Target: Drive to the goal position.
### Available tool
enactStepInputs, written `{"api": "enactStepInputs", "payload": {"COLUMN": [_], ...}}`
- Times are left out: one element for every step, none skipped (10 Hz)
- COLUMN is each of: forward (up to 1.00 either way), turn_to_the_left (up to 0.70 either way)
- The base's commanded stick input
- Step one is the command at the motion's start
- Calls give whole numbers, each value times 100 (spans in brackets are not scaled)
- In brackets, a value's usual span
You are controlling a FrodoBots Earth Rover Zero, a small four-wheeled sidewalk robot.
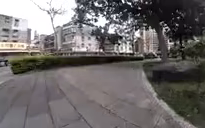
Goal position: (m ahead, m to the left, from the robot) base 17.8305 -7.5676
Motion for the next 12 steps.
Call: {"api": "enactStepInputs", "payload": {"forward": [85,85,85,85,85,85,85,85,85,85,85,85], "turn_to_the_left": [0,0,0,-7,-34,-34,-34,-34,-34,-5,0,0]}}
